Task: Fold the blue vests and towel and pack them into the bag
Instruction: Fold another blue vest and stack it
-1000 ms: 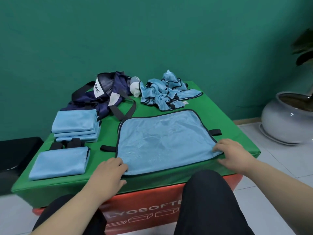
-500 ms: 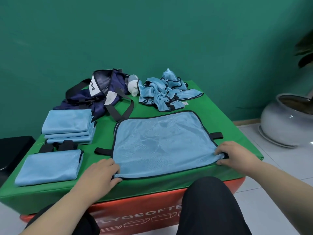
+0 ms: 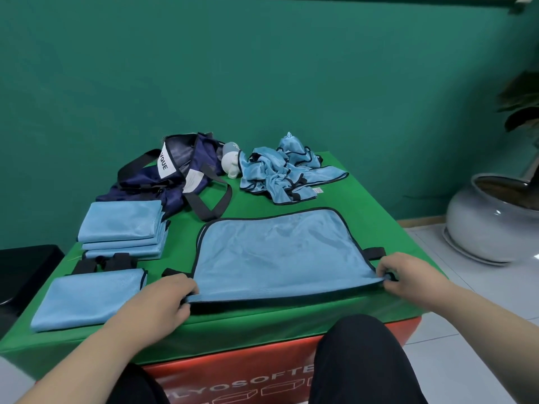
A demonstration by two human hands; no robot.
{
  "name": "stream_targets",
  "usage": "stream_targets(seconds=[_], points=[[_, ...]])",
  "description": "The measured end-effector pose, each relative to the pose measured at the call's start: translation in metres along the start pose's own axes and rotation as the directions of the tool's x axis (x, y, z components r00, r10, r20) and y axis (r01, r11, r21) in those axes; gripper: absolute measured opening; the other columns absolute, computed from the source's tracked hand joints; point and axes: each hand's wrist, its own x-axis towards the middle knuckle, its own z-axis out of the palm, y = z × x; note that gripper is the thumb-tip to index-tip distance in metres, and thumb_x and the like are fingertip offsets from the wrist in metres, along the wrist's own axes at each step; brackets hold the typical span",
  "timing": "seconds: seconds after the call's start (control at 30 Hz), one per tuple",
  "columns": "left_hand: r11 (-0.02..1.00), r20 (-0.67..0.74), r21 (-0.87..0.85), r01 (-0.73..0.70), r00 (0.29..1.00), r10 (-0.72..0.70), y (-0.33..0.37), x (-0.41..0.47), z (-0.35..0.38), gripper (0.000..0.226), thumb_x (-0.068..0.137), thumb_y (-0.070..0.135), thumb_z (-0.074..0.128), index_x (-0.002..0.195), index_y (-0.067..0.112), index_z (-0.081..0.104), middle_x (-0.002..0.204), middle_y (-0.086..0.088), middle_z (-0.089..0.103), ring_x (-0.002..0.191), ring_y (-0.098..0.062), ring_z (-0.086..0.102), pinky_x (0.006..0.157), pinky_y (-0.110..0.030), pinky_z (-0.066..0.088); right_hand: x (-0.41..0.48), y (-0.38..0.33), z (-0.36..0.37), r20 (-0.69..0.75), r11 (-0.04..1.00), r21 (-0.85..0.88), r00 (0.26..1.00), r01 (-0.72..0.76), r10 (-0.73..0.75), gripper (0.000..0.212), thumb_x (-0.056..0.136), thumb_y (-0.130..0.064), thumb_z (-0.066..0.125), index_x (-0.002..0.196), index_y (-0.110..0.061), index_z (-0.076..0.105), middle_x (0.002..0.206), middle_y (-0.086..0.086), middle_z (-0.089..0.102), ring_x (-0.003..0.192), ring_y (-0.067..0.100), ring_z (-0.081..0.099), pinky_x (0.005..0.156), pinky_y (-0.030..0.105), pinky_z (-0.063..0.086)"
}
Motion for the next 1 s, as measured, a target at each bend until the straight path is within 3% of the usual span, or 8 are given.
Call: stream_targets(seconds=[0.1, 0.3, 0.4, 0.5, 0.7, 0.83, 1.0], points=[[0.999, -0.003, -0.038, 0.023, 1.000, -0.023, -0.001, -0.009, -0.010, 0.015, 0.090, 0.024, 0.057, 0.099, 0.036, 0.056, 0.098, 0.018, 0.055, 0.087, 0.000, 0.053, 0.076, -0.017, 0.043, -0.009, -0.006, -0.010, -0.034, 0.996, 0.074, 0.999, -0.039, 0.042, 0.030, 0.078, -0.016, 0.070, 0.074, -0.040, 0.054, 0.087, -0.015, 0.061, 0.079, 0.006, 0.058, 0.070, 0.029, 0.050], [0.995, 0.002, -0.094, 0.015, 1.000, -0.015, -0.002, -0.031, -0.028, 0.018, 0.088, 0.023, 0.062, 0.087, 0.040, 0.055, 0.093, 0.018, 0.059, 0.092, 0.003, 0.053, 0.071, -0.014, 0.042, -0.026, -0.016, -0.035, -0.001, 0.990, 0.130, 0.998, -0.064, 0.064, 0.023, 0.077, -0.014, 0.069, 0.074, -0.034, 0.059, 0.081, -0.013, 0.065, 0.073, 0.017, 0.062, 0.062, 0.028, 0.047], [0.993, -0.004, -0.112, -0.024, 1.000, 0.024, 0.003, -0.040, -0.036, 0.022, 0.087, 0.021, 0.062, 0.086, 0.041, 0.056, 0.108, 0.034, 0.051, 0.098, 0.006, 0.050, 0.070, -0.014, 0.042, -0.031, -0.019, -0.045, 0.025, 0.985, 0.150, 0.996, -0.086, 0.083, 0.018, 0.075, -0.015, 0.067, 0.073, -0.032, 0.059, 0.075, -0.011, 0.065, 0.065, 0.019, 0.061, 0.063, 0.036, 0.050], [0.990, 0.006, -0.138, -0.041, 0.999, 0.042, 0.006, -0.044, -0.044, 0.023, 0.087, 0.018, 0.062, 0.088, 0.041, 0.059, 0.108, 0.041, 0.048, 0.096, 0.006, 0.052, 0.069, -0.014, 0.043, -0.030, -0.021, -0.050, 0.051, 0.977, 0.178, 0.992, -0.120, 0.113, 0.017, 0.074, -0.015, 0.063, 0.071, -0.032, 0.059, 0.066, -0.004, 0.065, 0.051, 0.014, 0.051, 0.051, 0.034, 0.046], [0.979, -0.011, -0.201, 0.038, 0.999, -0.041, 0.002, -0.020, -0.055, 0.027, 0.084, 0.012, 0.061, 0.086, 0.040, 0.060, 0.087, 0.027, 0.062, 0.069, 0.002, 0.058, 0.057, -0.017, 0.044, -0.004, -0.025, -0.056, 0.018, 0.965, 0.204, 0.986, -0.163, 0.163, 0.016, 0.076, -0.014, 0.062, 0.068, -0.028, 0.060, 0.060, -0.002, 0.064, 0.047, 0.013, 0.047, 0.049, 0.031, 0.040], [0.979, -0.056, -0.166, 0.122, 0.990, -0.133, -0.005, 0.018, -0.058, 0.025, 0.084, 0.017, 0.061, 0.092, 0.041, 0.057, 0.084, 0.017, 0.064, 0.074, -0.001, 0.059, 0.067, -0.023, 0.048, 0.029, -0.028, -0.055, 0.001, 0.960, 0.205, 0.981, -0.190, 0.194, 0.013, 0.079, -0.016, 0.063, 0.071, -0.027, 0.060, 0.061, -0.002, 0.063, 0.050, 0.015, 0.048, 0.051, 0.030, 0.041], [0.956, -0.038, -0.226, 0.186, 0.979, -0.200, -0.019, 0.073, -0.055, 0.024, 0.082, 0.012, 0.059, 0.085, 0.035, 0.057, 0.079, 0.008, 0.064, 0.058, -0.015, 0.063, 0.054, -0.031, 0.054, 0.077, -0.026, -0.048, 0.007, 0.958, 0.182, 0.975, -0.220, 0.223, 0.011, 0.079, -0.017, 0.060, 0.077, -0.027, 0.061, 0.067, -0.002, 0.066, 0.054, 0.015, 0.052, 0.050, 0.028, 0.041]])
